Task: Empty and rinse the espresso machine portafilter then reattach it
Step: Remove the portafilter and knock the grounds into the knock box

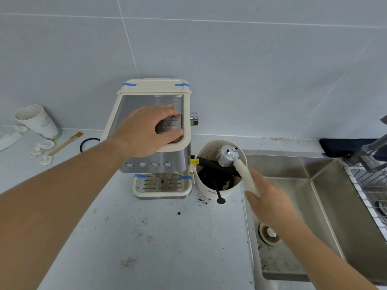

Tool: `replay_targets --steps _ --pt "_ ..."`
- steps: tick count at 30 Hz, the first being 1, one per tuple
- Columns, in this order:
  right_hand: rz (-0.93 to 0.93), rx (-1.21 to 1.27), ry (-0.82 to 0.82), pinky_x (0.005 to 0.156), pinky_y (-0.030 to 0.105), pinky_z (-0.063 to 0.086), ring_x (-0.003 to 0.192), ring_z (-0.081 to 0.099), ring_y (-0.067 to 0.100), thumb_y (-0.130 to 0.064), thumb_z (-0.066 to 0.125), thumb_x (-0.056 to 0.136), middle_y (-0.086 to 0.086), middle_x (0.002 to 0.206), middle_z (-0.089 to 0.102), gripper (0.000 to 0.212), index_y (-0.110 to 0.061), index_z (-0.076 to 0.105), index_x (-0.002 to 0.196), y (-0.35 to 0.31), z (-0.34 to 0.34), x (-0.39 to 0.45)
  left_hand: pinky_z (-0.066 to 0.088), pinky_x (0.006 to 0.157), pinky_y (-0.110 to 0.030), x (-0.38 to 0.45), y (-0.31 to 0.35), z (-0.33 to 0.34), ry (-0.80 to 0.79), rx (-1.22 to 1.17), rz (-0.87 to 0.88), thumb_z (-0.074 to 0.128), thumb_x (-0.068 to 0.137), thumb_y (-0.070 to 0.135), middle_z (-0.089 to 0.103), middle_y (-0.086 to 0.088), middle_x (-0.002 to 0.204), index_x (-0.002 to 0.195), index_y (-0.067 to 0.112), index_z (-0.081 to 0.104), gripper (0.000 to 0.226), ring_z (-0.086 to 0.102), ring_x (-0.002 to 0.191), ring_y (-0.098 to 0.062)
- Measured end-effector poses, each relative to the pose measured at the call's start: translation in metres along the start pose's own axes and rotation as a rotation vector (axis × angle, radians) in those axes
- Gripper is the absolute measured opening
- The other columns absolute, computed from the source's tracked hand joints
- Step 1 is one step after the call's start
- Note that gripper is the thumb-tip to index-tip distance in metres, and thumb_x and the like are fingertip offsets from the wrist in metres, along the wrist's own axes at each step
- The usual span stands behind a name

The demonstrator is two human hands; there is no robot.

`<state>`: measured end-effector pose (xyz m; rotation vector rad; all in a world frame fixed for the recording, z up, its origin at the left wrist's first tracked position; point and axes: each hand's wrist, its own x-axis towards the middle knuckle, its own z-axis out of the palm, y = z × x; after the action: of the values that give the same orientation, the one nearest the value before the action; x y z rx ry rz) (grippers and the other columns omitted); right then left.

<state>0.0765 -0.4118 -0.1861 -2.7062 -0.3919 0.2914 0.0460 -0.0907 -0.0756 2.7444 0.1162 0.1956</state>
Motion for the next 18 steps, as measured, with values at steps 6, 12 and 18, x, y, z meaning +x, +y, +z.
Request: replay_targets --steps 6,12,18 --pt "-0.027 0.055 -0.011 0.063 0.033 0.052 0.069 0.060 0.017 -0.026 0.054 0.095 -0.005 0.081 0.059 0.049 -0.032 0.042 0.141 -0.0014 -0.0046 -0.0006 0.024 0.116 -0.042 0.0001 0.0005 -0.0004 0.013 -0.008 0.013 0.056 0.086 0.055 0.042 0.014 0.150 0.134 0.037 0.050 0.052 0.040 0.135 -0.011" --pt "-0.042 0.085 0.048 0.060 0.033 0.051 0.065 0.057 0.015 -0.027 0.057 0.095 -0.007 0.080 0.059 0.052 -0.036 0.040 0.143 0.0012 -0.0052 -0.0039 0.026 0.115 -0.039 0.0007 0.0005 -0.0003 0.016 0.004 0.013 0.055 0.085 0.057 0.043 0.015 0.150 0.134 0.037 0.050 0.053 0.042 0.133 -0.012" --pt "0.002 -0.020 -0.015 0.054 0.029 0.039 0.067 0.055 0.016 -0.028 0.055 0.094 -0.006 0.088 0.057 0.052 -0.038 0.038 0.142 -0.0009 -0.0044 0.0033 0.026 0.115 -0.039 -0.0001 0.0016 -0.0012 0.013 0.006 0.013 0.055 0.086 0.056 0.042 0.014 0.150 0.134 0.037 0.050 0.053 0.042 0.134 -0.012"
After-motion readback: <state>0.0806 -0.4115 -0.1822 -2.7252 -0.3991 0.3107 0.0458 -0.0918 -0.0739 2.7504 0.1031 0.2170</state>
